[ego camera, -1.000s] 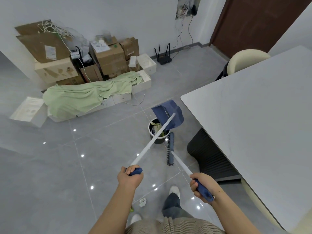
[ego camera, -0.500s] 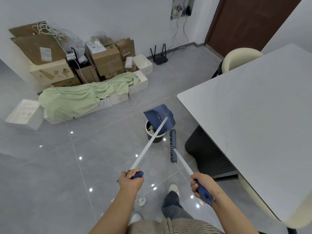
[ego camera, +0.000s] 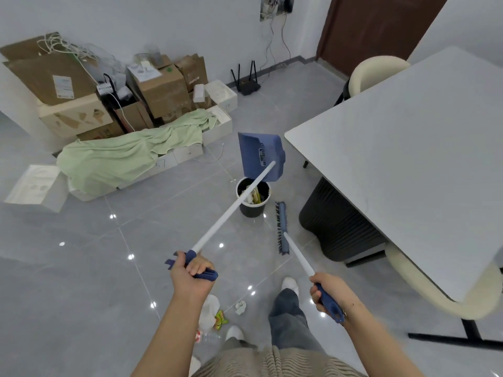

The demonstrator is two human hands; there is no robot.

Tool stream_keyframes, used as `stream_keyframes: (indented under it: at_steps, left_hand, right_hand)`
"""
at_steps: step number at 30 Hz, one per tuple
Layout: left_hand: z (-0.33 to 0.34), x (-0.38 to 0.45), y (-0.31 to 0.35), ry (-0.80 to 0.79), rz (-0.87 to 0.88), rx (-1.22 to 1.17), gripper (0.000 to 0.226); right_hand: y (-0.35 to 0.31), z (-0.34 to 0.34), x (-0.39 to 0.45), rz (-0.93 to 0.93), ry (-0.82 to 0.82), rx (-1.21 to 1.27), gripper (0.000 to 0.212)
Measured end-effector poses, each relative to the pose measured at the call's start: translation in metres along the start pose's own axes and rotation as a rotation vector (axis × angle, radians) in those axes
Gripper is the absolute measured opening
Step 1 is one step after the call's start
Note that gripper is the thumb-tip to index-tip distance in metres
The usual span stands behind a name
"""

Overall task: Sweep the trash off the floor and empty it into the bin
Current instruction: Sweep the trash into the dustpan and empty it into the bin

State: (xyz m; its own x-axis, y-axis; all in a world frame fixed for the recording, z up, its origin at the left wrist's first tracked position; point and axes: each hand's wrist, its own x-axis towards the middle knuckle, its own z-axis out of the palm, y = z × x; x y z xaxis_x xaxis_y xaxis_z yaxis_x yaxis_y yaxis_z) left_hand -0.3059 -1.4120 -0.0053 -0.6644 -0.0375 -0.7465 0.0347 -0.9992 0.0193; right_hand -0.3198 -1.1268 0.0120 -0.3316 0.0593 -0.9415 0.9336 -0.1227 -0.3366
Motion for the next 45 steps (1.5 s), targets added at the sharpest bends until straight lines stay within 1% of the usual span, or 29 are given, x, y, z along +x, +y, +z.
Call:
stream_keyframes:
  at_steps: [1,3,6,8,10,12,14,17,20,22,25,26,28,31,34,36,38,42,45]
  left_hand:
    - [0.004,-0.008,0.005,0.001,0.039,0.098,0.055]
    - [0.016,-0.023,0.013,0.003,0.147,0.32,0.047]
    - [0.03,-0.042,0.016,-0.023,0.308,0.695,0.033]
    - [0.027,-0.055,0.016,-0.058,0.356,0.834,0.027]
    - [0.02,-0.069,0.019,-0.067,0.372,0.943,0.027]
    - [0.008,-0.079,0.021,-0.057,0.376,1.057,0.027]
    - [-0.005,-0.086,0.018,-0.015,0.378,1.141,0.028]
    - [-0.026,-0.092,0.002,0.06,0.364,1.198,0.032]
    - [-0.053,-0.1,-0.025,0.12,0.398,1.242,0.03]
    - [-0.071,-0.107,-0.043,0.153,0.459,1.288,0.03]
    - [-0.099,-0.122,-0.079,0.185,0.531,1.39,0.025]
    - [-0.106,-0.126,-0.088,0.192,0.548,1.417,0.022]
    - [-0.117,-0.139,-0.112,0.2,0.578,1.453,0.02]
    - [-0.129,-0.151,-0.131,0.242,0.635,1.434,0.02]
    - [-0.137,-0.162,-0.137,0.267,0.66,1.464,0.019]
    - [-0.141,-0.171,-0.143,0.267,0.662,1.505,0.027]
    - [-0.144,-0.18,-0.147,0.25,0.664,1.531,0.033]
    - [-0.154,-0.195,-0.139,0.247,0.651,1.563,0.034]
    - [-0.169,-0.2,-0.129,0.227,0.62,1.594,0.03]
  right_hand:
    - [0.007,0.003,-0.003,0.01,0.024,-0.04,0.03]
    - [0.013,0.007,-0.006,-0.02,0.081,-0.139,0.026]
    - [0.007,0.011,-0.002,-0.133,0.124,-0.284,0.007]
    - [0.001,0.009,0.007,-0.158,0.152,-0.36,0.008]
    - [-0.006,0.003,0.022,-0.144,0.17,-0.38,0.01]
    - [-0.012,-0.011,0.044,-0.115,0.192,-0.391,0.011]
    - [-0.013,-0.025,0.068,-0.096,0.214,-0.412,0.012]
    - [0.009,-0.044,0.099,-0.051,0.211,-0.51,0.017]
    - [0.061,-0.069,0.114,0.087,0.182,-0.655,0.022]
    - [0.105,-0.089,0.109,0.154,0.164,-0.722,0.028]
    - [0.165,-0.122,0.083,0.159,0.138,-0.756,0.035]
    - [0.173,-0.132,0.078,0.168,0.11,-0.745,0.035]
    - [0.168,-0.161,0.069,0.225,0.063,-0.6,0.024]
    - [0.135,-0.196,0.056,0.17,0.082,-0.472,0.026]
    - [0.112,-0.222,0.05,0.088,0.124,-0.465,0.03]
    - [0.103,-0.235,0.053,0.055,0.145,-0.499,0.029]
    - [0.102,-0.247,0.061,0.06,0.179,-0.486,0.028]
    - [0.135,-0.261,0.075,0.11,0.178,-0.496,0.032]
    - [0.201,-0.261,0.07,0.205,0.166,-0.541,0.027]
